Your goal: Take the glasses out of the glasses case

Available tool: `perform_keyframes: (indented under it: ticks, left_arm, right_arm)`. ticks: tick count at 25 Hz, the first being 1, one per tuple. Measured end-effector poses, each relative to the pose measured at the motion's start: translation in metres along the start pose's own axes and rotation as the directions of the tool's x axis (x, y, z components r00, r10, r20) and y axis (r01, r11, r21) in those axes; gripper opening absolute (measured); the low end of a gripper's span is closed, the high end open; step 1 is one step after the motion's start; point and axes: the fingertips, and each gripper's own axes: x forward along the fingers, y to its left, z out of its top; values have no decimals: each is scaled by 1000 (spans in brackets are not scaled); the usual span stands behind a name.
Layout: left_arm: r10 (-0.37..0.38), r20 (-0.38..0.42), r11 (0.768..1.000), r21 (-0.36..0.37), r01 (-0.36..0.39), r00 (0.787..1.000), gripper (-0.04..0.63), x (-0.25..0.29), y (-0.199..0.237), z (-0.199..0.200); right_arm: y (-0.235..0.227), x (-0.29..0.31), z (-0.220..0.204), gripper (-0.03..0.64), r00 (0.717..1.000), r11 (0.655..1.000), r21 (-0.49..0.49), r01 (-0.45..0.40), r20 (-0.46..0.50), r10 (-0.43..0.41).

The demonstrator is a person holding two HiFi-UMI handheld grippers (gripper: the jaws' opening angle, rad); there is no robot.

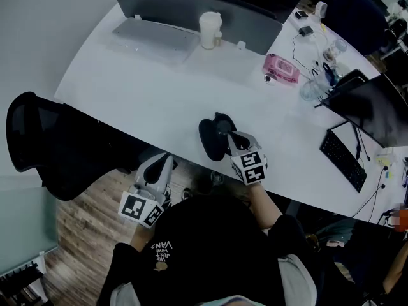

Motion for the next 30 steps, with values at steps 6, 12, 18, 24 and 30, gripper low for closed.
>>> perform_keyframes:
  ticks: [6, 12, 18, 24, 30]
  left_arm:
    - [-36, -3, 999, 6, 37, 999, 1, -4, -6, -1]
    - [-70, -5, 997, 20, 70, 998, 2, -14, -9, 0]
    - [-94, -9, 995, 30, 95, 995, 2, -23, -10, -1]
    - [-130, -8, 991, 40, 130, 992, 0, -27, -12, 3]
    - [-168, -6, 984, 54, 168, 986, 1, -26, -14, 8]
  right_arm:
    - [6, -26, 14, 5, 997, 999, 30, 25, 68, -27]
    - [15, -49, 24, 5, 991, 997, 45, 55, 120, -60]
    - [24, -66, 25, 5, 984, 995, 49, 93, 146, -99]
    - [32, -90, 26, 5, 975, 989, 74, 126, 174, -137]
    - [36, -117, 30, 5, 960, 980, 85, 179, 204, -193]
